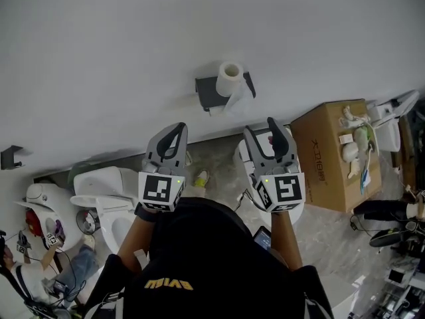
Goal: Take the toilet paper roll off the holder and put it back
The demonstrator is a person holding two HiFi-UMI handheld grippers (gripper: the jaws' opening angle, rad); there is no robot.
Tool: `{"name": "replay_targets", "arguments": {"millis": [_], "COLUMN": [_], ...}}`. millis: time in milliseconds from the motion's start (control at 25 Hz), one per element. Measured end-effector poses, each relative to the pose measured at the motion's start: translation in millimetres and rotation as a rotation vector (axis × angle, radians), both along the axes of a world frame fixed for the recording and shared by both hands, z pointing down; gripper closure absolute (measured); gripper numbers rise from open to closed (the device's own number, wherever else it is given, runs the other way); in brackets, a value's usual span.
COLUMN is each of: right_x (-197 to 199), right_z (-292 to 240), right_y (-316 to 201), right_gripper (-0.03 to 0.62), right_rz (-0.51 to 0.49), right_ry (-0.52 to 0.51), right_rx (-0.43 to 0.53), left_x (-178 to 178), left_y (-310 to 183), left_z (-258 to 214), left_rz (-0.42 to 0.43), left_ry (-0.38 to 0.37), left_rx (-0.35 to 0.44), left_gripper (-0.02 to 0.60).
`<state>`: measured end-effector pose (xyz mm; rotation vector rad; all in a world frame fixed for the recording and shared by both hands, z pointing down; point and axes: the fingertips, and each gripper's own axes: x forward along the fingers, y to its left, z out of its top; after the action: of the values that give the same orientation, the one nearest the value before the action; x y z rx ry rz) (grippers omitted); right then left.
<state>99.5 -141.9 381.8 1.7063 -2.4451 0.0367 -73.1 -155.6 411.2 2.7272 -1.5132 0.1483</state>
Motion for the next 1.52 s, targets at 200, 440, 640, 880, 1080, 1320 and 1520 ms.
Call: {"name": "replay_targets", "arguments": {"millis": [200, 440, 640, 880, 1080, 1320, 1520], "right_x": [-0.7, 5.6, 4.6, 0.3, 0.0, 3.7, 9.0], "right_z": [-0.1, 0.3, -3.6, -3.4, -2.3, -6.7, -6.6], "right_y": [-1.4, -0.4, 0.6, 3.4, 6.7, 7.6, 10.0], "right_gripper": [0.391, 0.446, 0.542, 0.597, 0.599, 0.600, 0.600], "right_rz": [0.005, 0.019, 0.024, 0.004, -0.010, -0.010, -0.003], "right_ry": [0.025, 0.053, 0.074, 0.088, 0.068, 0.044, 0.039], "right_rx": [0.002, -0.001, 0.018, 0.014, 0.010, 0.024, 0.021], "left_x": [7.1, 16.3, 20.5, 20.9, 22.8, 19.3, 19.0], "left_y": [0.2, -1.9, -0.2, 0.7, 2.2, 4.2, 6.3], "left_z": [-2.8, -1.7, -1.6, 0.9, -0.6, -0.8, 1.1], "left_rz": [0.023, 0.033, 0.036, 0.029, 0.031, 0.017, 0.012], "left_ry": [0.009, 0.012, 0.020, 0.021, 0.025, 0.024, 0.017], "left_rx": [-0.002, -0.001, -0.004, -0.008, -0.007, -0.001, -0.005], "left_gripper": [0.571, 0.571, 0.571, 0.571, 0.571, 0.571, 0.571]}}
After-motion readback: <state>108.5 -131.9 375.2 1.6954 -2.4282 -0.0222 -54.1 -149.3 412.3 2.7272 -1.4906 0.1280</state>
